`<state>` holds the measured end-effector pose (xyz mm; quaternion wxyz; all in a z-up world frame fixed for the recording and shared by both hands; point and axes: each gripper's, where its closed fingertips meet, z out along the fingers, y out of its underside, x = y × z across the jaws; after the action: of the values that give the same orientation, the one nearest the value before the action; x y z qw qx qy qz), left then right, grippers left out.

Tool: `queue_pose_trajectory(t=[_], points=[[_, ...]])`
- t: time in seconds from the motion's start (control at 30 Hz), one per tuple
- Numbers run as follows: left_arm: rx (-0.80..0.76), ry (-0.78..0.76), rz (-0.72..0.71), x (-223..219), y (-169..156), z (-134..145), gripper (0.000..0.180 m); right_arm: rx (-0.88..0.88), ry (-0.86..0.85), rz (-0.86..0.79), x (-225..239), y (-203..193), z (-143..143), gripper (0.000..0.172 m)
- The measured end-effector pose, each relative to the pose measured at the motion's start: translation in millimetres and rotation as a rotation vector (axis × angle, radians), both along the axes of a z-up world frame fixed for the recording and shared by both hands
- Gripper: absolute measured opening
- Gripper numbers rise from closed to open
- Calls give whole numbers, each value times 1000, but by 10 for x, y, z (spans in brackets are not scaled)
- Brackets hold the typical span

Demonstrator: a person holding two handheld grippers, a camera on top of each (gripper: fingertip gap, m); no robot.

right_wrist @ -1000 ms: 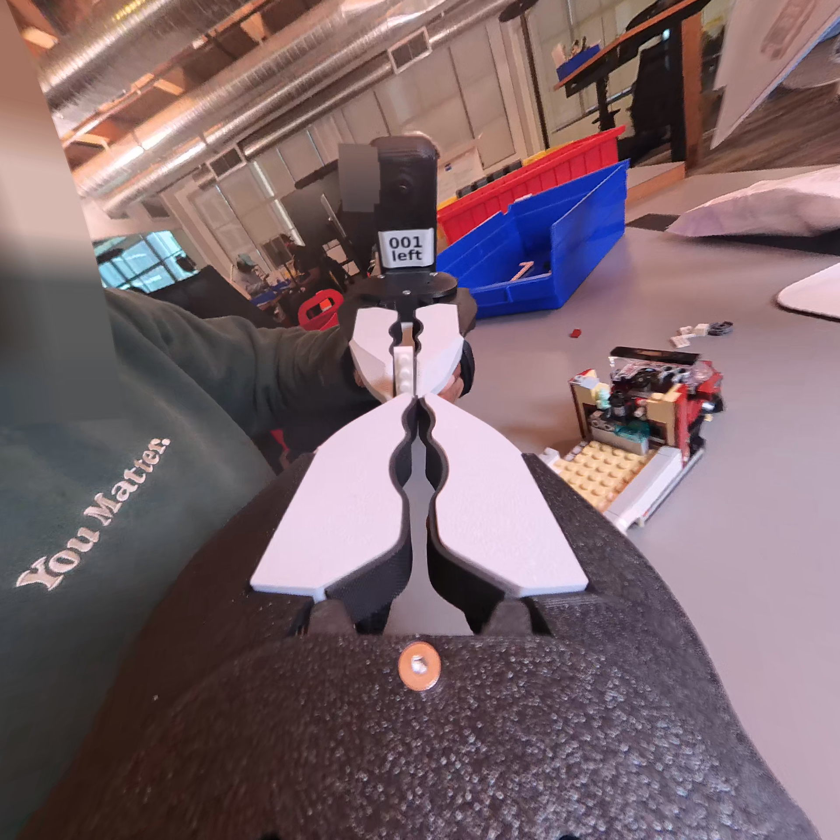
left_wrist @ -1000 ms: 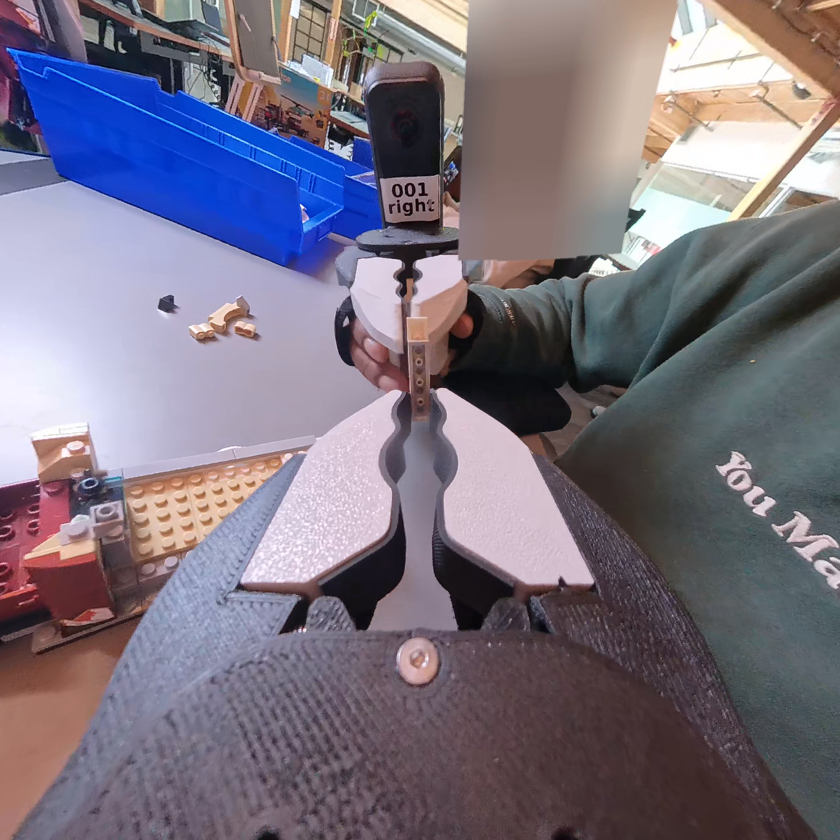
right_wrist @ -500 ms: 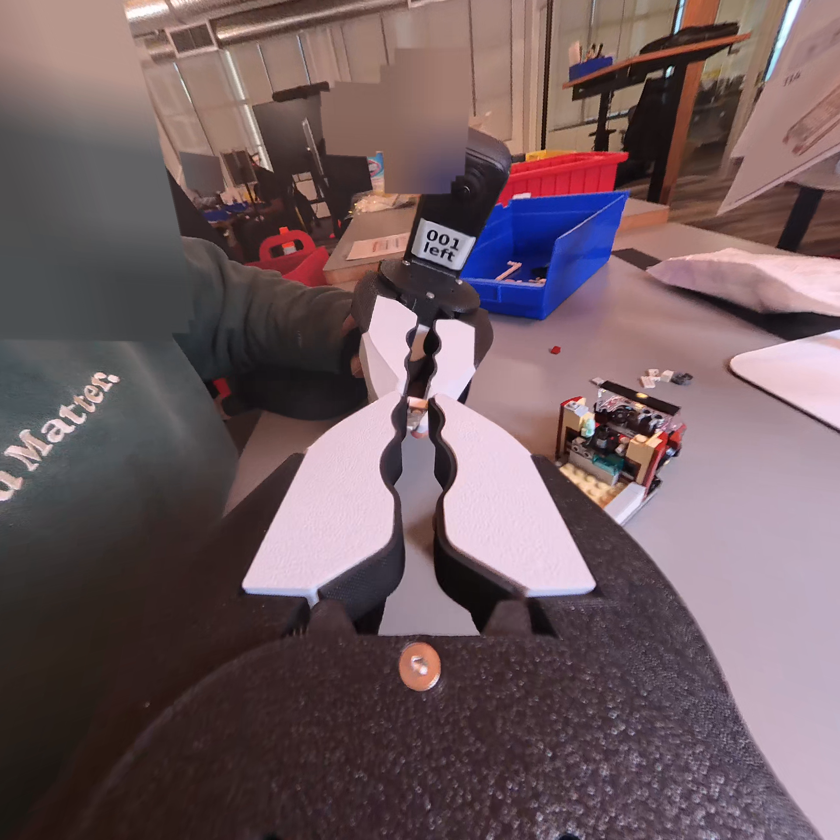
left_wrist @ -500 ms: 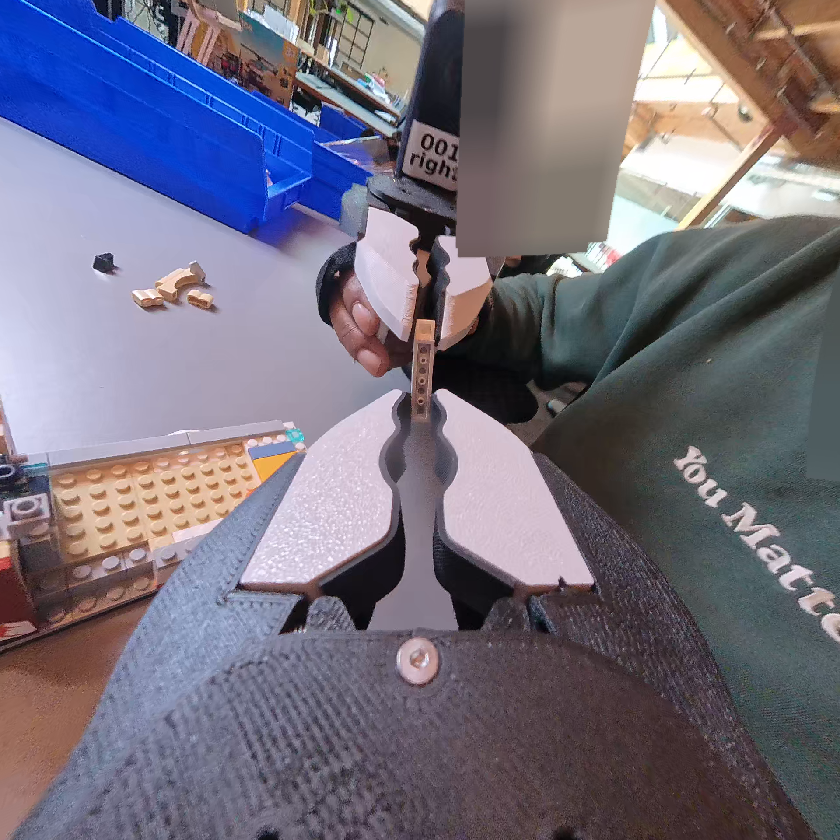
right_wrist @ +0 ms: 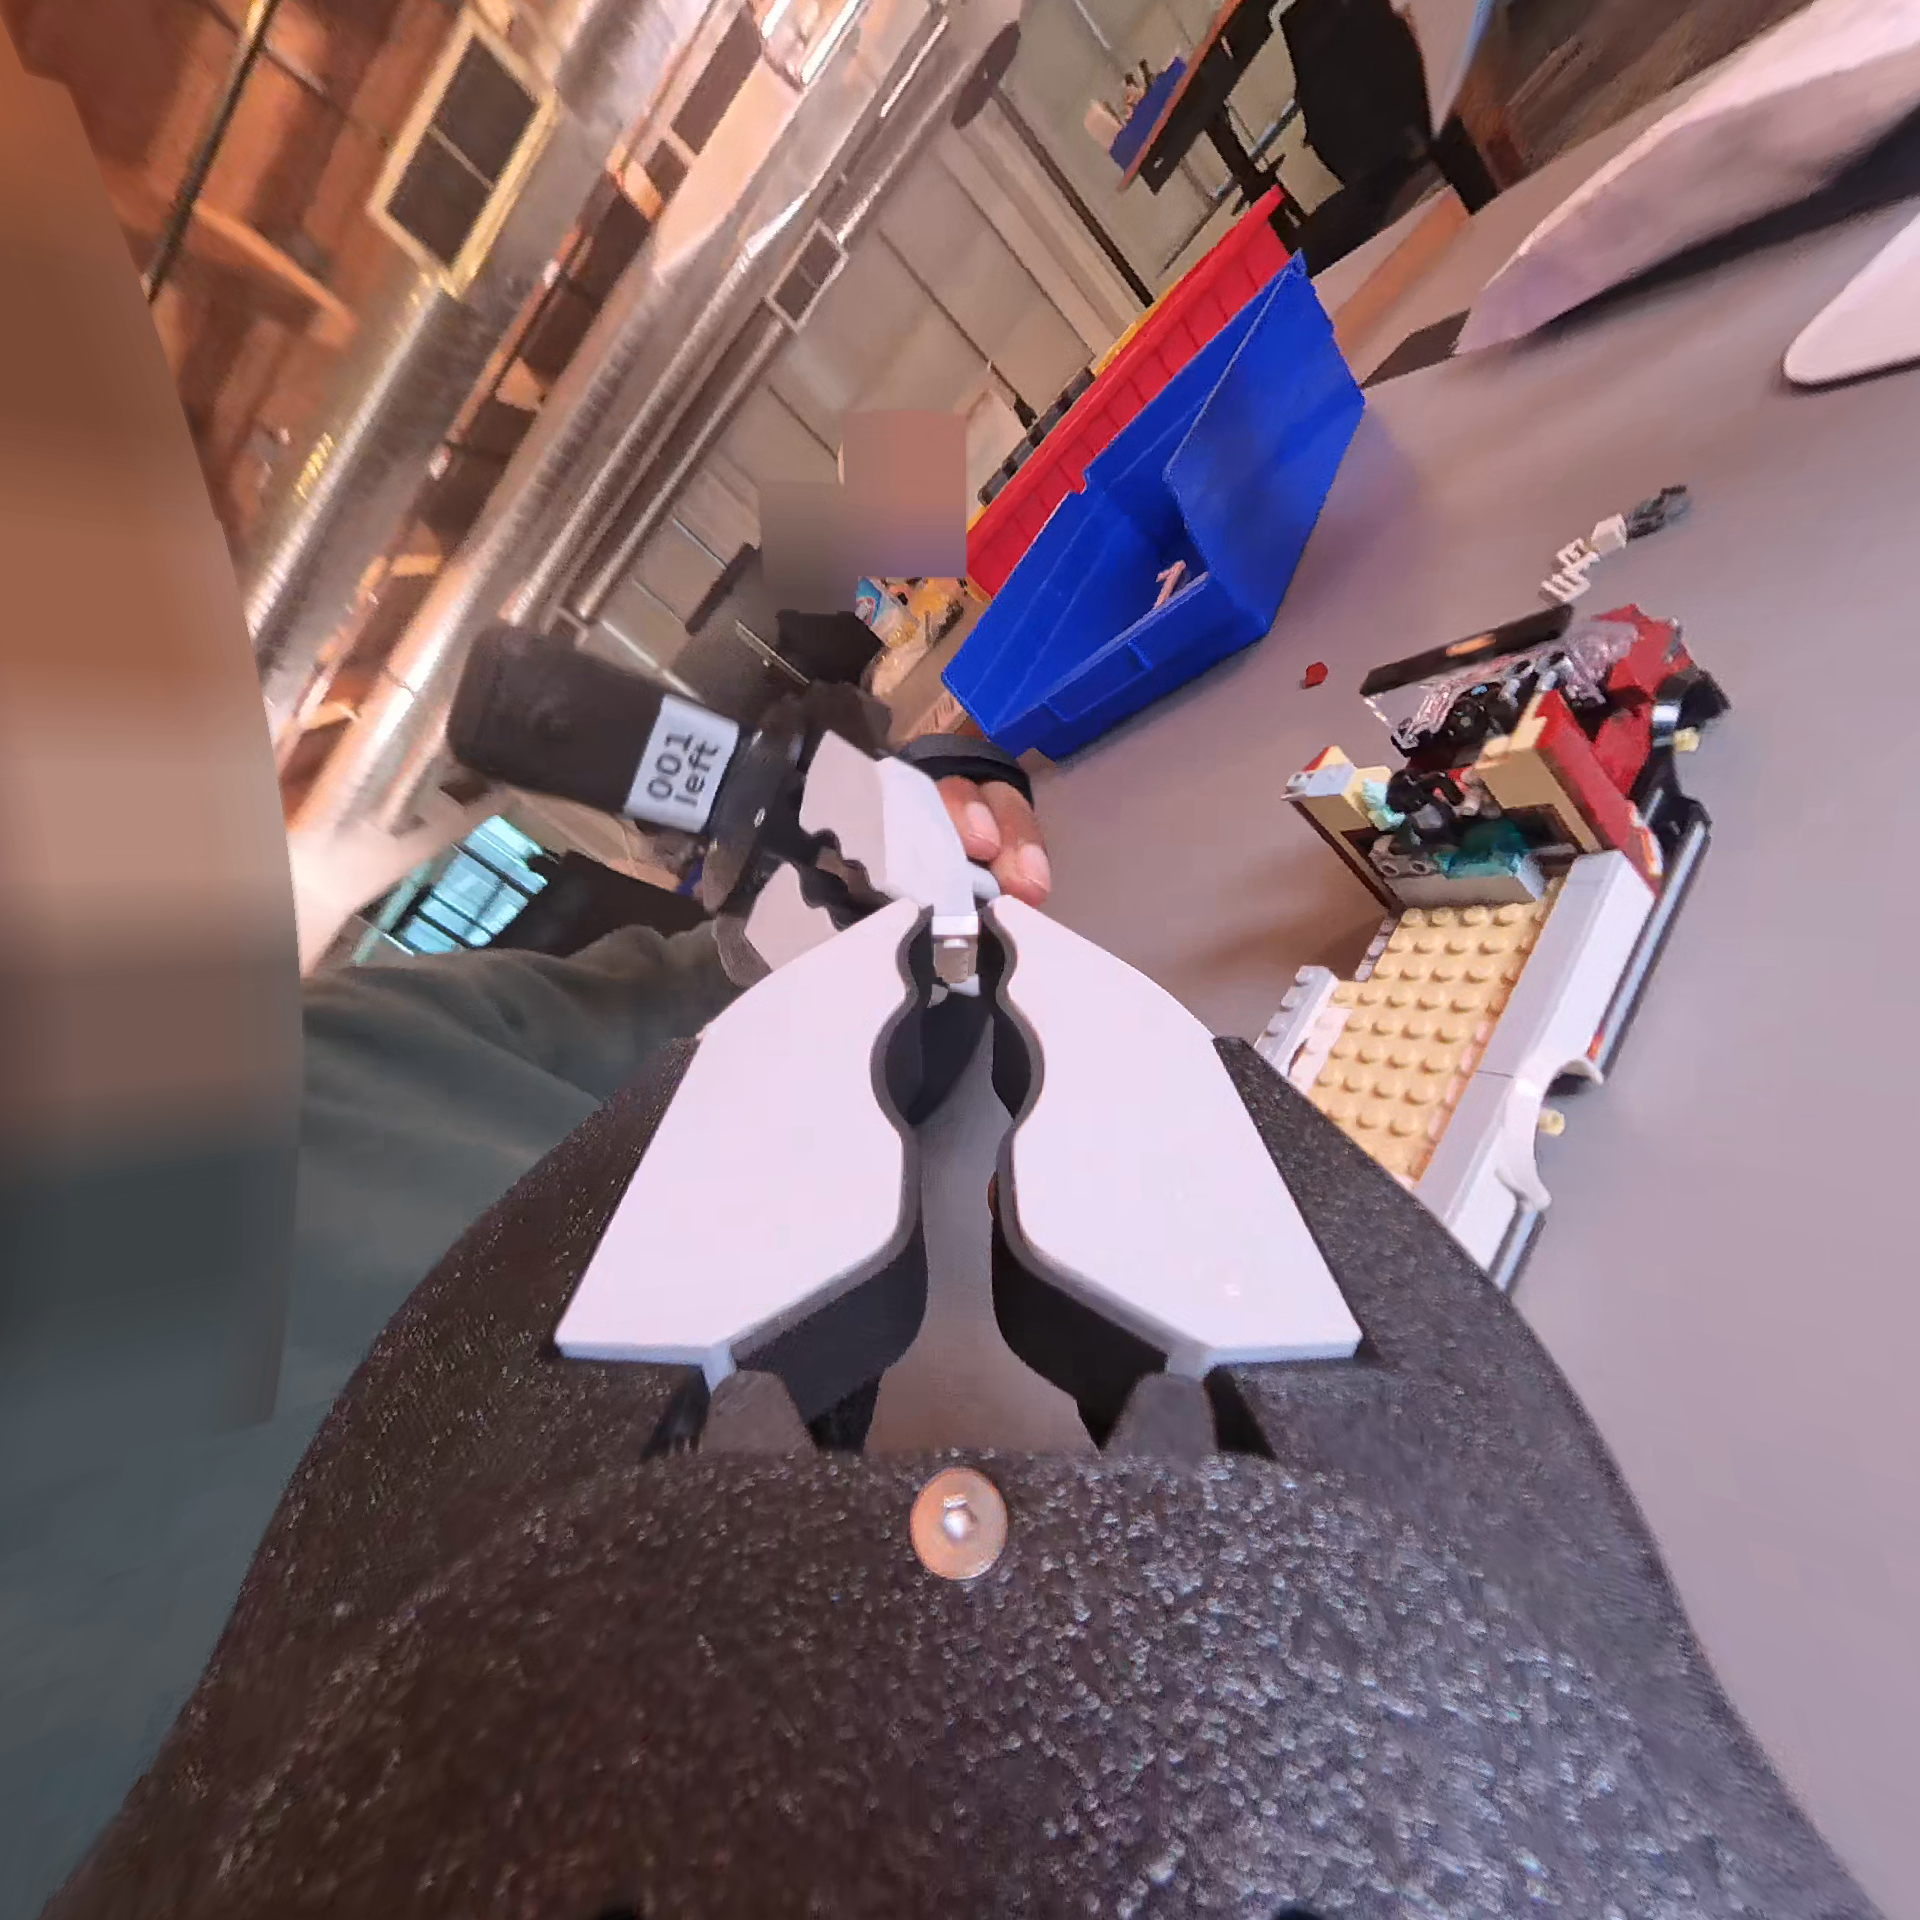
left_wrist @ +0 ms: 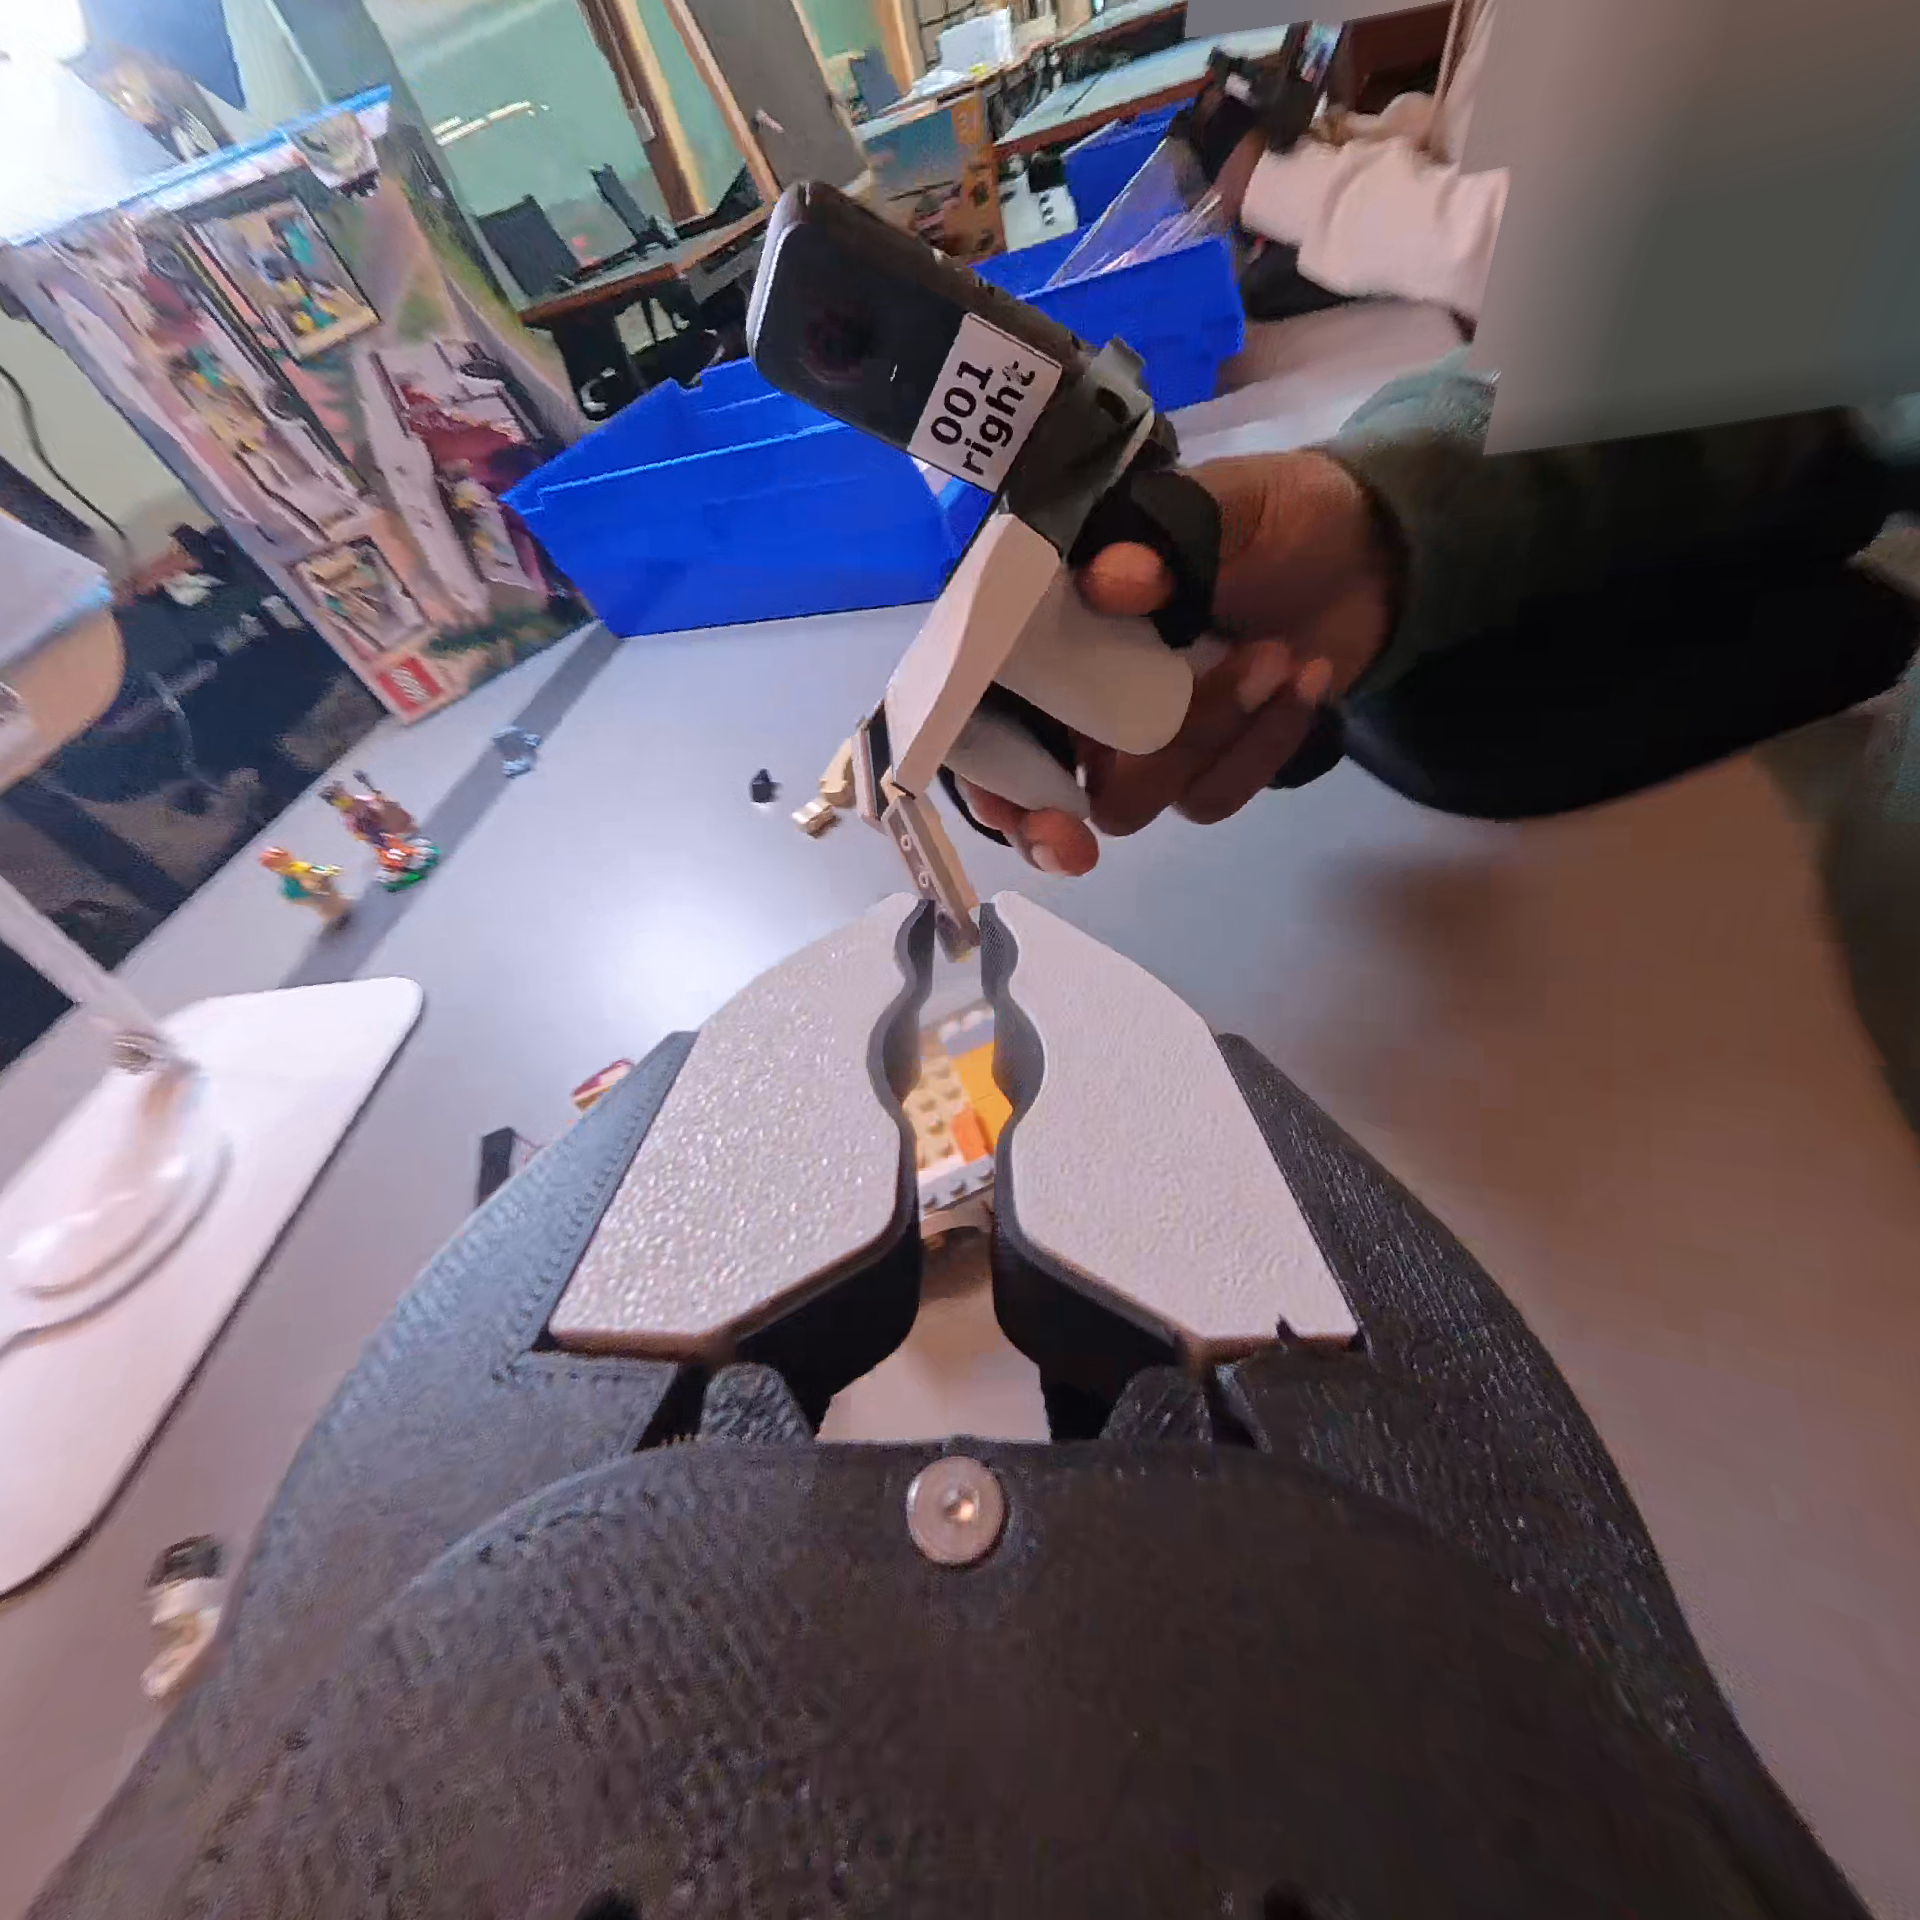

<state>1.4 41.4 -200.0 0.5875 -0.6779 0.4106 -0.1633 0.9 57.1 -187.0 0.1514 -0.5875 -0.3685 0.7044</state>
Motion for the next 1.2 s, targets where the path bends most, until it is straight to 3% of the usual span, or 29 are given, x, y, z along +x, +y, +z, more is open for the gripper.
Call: queue_pose_trajectory(t=[0.13,0.2,0.27,0.4,0.5,0.67,0.77,0.87,1.0,1.13,1.2], points=[[134,149,69,-52,40,-4,5,-141,-6,-7,-5,63,-23,8],[130,182,83,-74,52,-26,4,-101,-9,-6,-4,61,-39,8],[77,132,56,-68,31,-8,4,29,9,6,8,38,-28,9],[-117,-7,-35,-80,-33,-35,4,562,48,-20,72,7,-12,15],[-187,-42,-94,-35,-96,-53,4,846,11,-18,84,-55,-97,15],[-271,-57,-139,13,-157,-132,4,1050,7,-6,108,-145,-166,8],[-338,-171,-138,-18,-125,-65,4,1144,-24,-13,115,-142,-192,6],[-393,-273,-90,-111,-20,-59,5,1177,-55,-64,75,-150,-205,4],[-382,-292,0,-185,100,-127,5,1145,-111,-152,13,-106,-224,4],[-338,-289,61,-217,161,-133,4,1030,-148,-218,-15,-81,-219,4],[-312,-289,74,-223,165,-115,4,890,-150,-213,-17,-81,-214,4]])
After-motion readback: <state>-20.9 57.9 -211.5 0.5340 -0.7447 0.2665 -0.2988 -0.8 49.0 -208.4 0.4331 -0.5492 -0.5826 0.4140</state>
